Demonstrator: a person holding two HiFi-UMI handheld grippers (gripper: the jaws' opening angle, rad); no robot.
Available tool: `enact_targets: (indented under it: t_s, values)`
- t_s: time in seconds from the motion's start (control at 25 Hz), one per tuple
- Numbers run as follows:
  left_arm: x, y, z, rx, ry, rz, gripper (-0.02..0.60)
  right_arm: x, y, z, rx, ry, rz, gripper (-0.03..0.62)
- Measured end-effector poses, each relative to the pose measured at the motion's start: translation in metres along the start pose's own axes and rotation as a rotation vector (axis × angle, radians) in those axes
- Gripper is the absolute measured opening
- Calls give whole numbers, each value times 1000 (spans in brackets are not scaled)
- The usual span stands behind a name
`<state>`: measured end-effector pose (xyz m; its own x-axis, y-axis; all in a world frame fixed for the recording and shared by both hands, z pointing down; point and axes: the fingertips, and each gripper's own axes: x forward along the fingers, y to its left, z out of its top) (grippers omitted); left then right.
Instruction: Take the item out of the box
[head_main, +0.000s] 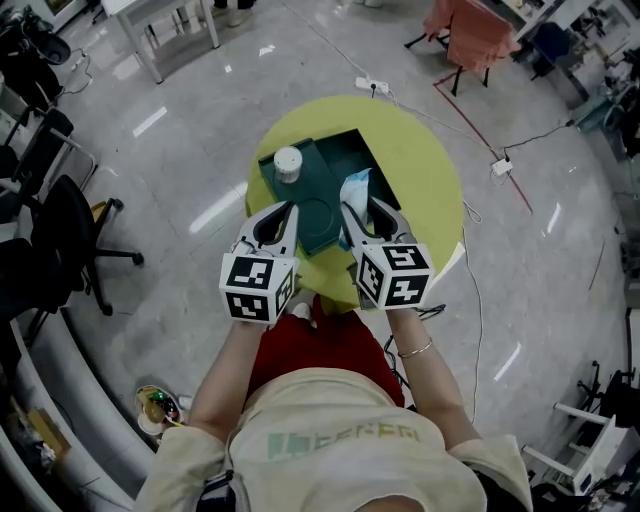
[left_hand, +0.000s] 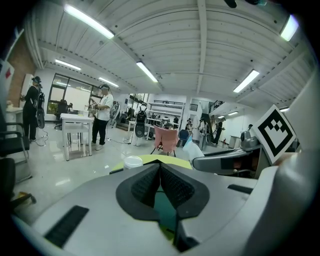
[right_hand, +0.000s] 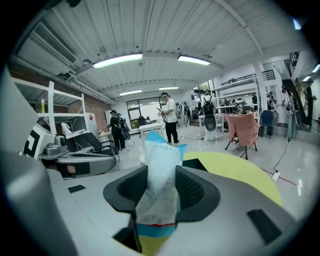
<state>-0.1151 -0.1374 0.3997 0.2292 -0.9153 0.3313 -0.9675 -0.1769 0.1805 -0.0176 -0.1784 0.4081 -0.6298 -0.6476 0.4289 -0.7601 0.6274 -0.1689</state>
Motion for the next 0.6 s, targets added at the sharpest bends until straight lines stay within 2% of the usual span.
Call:
enact_targets:
  t_s: [0.6]
  values:
    - [-38, 1, -3, 14, -20, -19, 25, -36, 28, -3, 8, -66, -19, 199]
